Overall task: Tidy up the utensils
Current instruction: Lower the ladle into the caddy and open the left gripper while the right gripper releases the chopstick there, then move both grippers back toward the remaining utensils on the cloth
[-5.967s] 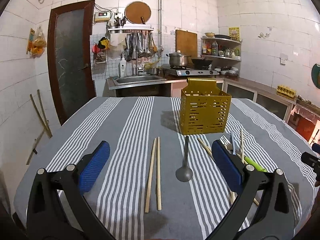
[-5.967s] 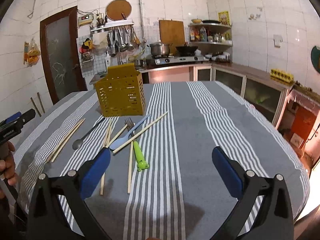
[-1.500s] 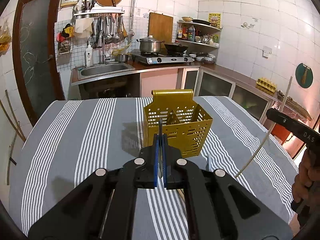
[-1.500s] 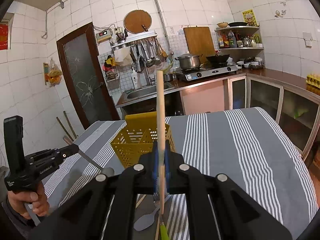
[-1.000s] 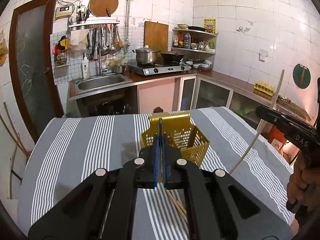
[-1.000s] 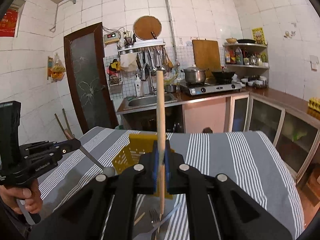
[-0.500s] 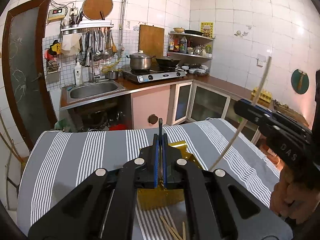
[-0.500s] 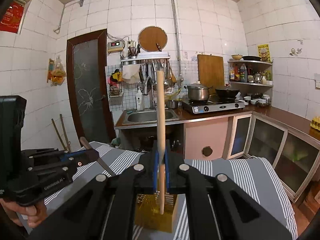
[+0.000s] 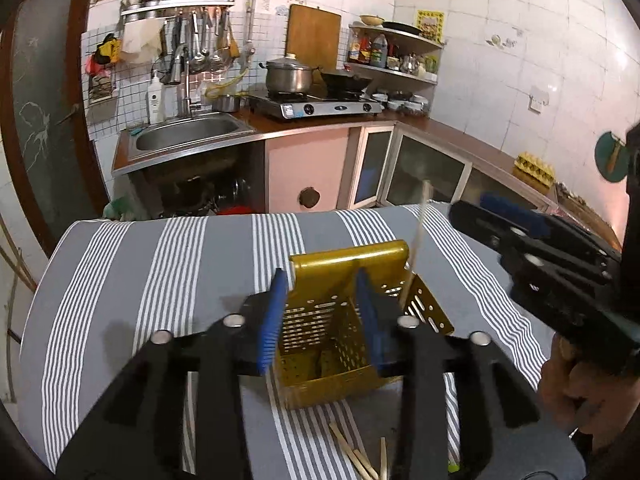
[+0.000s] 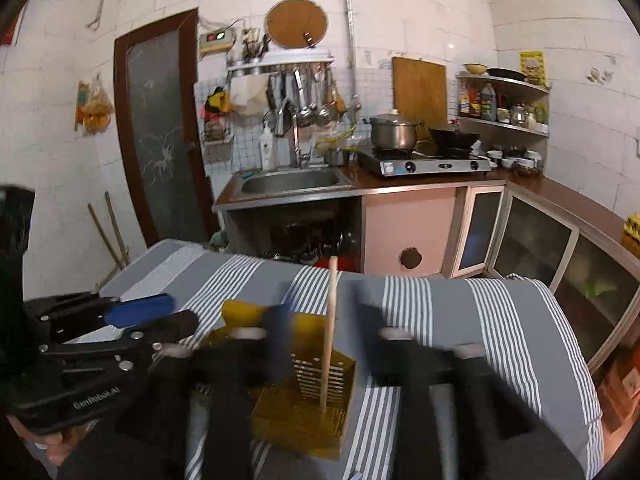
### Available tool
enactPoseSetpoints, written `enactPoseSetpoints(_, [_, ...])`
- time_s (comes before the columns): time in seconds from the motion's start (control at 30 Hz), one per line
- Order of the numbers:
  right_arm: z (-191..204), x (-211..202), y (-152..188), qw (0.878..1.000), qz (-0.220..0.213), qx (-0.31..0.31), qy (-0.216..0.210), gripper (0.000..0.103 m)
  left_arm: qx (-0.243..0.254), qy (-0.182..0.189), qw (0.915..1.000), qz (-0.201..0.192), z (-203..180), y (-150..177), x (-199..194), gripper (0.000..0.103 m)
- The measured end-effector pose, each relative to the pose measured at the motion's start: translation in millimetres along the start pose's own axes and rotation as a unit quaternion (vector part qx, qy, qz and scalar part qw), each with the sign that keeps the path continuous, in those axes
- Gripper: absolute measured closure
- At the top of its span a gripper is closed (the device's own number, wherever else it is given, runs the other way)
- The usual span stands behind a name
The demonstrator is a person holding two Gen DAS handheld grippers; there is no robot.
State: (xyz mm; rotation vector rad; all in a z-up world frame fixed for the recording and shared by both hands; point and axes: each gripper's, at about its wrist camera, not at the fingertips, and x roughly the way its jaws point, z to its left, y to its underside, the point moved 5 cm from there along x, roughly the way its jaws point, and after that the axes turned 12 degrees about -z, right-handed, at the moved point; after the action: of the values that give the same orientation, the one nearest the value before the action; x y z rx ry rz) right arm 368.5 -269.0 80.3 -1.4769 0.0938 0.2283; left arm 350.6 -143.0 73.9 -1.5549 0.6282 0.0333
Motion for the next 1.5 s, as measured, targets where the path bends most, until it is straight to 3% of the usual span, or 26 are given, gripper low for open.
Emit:
enactPoseSetpoints(0.1, [-8, -18, -5, 1.000, -0.011, -0.007, 0.013, 0.054, -0.004, -0.004, 0.9999, -0.011, 8, -4, -15, 0.067])
enactPoseSetpoints(0.17, [-14, -33, -2, 1.000, 0.005, -0.017, 0.020, 0.055, -0.001, -0.016, 0.9998, -0.013, 20, -6, -32, 0.063])
enactPoseSetpoints(0.27, [-27, -51, 14, 0.998, 0.054, -0.028, 0.018, 0.056, 0.013, -0.050, 0.9986, 0.010, 43, 2, -52, 0.039])
enactPoseSetpoints(0.4, [-42, -79, 45, 0.995, 0.091, -0.037, 0.027, 0.056, 0.020, -0.070, 0.9970, 0.027, 71, 26, -80, 0.039])
enactPoseSetpoints(0.53, [-52, -110, 85, 0.995, 0.098, -0.013, 0.034, 0.056, 0.019, -0.088, 0.9958, 0.018, 87, 70, -116, 0.039])
enactPoseSetpoints(0.67, [-61, -143, 138, 0.992, 0.102, 0.041, 0.062, 0.056, -0.021, -0.099, 0.9949, 0.001, 99, 125, -145, 0.038])
enactPoseSetpoints(0.8, [-59, -159, 182, 0.986, 0.135, 0.075, 0.063, 0.056, -0.061, -0.101, 0.9930, 0.013, 103, 173, -163, 0.038])
enactPoseSetpoints(1.07, [-60, -165, 213, 0.979, 0.168, 0.090, 0.078, 0.056, -0.063, -0.089, 0.9928, 0.049, 93, 208, -161, 0.038])
enactPoseSetpoints(1.5, [-39, -125, 203, 0.973, 0.209, 0.073, 0.059, 0.057, -0.026, -0.076, 0.9919, 0.098, 88, 195, -117, 0.042])
